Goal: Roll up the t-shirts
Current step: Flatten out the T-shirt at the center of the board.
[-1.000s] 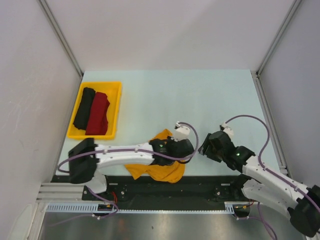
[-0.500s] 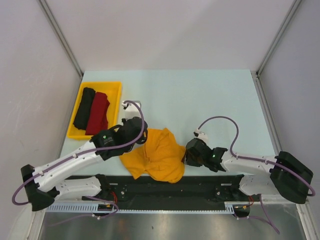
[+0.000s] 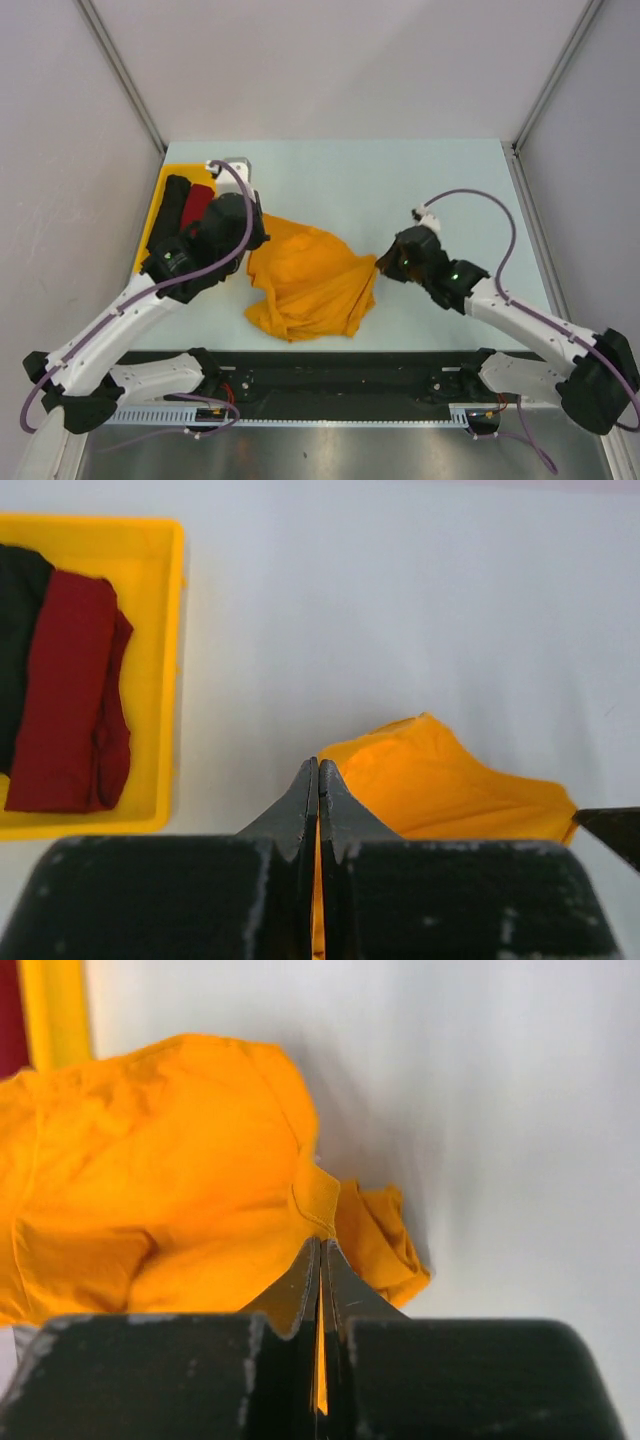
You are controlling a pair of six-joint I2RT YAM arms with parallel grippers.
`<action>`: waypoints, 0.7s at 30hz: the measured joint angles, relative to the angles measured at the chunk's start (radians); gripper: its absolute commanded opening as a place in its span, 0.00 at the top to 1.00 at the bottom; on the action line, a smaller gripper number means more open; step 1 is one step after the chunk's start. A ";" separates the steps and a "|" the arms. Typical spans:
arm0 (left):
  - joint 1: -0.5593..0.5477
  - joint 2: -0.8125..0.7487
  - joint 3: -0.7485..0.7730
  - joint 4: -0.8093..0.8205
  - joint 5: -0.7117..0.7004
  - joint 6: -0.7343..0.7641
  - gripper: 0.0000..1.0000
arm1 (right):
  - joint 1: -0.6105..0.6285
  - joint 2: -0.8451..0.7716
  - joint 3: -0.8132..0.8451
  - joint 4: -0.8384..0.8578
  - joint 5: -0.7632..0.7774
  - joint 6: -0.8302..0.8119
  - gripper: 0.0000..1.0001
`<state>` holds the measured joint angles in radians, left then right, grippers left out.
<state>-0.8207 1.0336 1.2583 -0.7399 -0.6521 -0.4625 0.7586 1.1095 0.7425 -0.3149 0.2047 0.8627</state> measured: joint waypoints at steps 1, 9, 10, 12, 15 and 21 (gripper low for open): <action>0.008 0.002 0.033 -0.001 -0.002 0.016 1.00 | -0.045 -0.019 0.039 -0.023 0.004 -0.026 1.00; 0.023 0.011 0.301 0.044 -0.035 0.163 1.00 | -0.277 -0.091 0.335 -0.103 0.043 -0.236 1.00; 0.024 0.008 0.329 0.057 -0.038 0.182 1.00 | -0.288 -0.090 0.363 -0.108 0.045 -0.253 1.00; 0.024 -0.003 0.362 0.089 -0.045 0.222 1.00 | -0.302 -0.089 0.430 -0.125 0.048 -0.296 1.00; 0.024 -0.019 0.404 0.136 -0.064 0.283 1.00 | -0.307 -0.087 0.520 -0.147 0.049 -0.343 1.00; 0.027 0.008 0.524 0.288 -0.156 0.449 1.00 | -0.230 -0.080 0.739 -0.199 0.064 -0.400 1.00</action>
<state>-0.7937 1.0416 1.7824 -0.4522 -0.8078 -0.0135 0.5289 1.0294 1.4815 -0.5137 0.2684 0.4625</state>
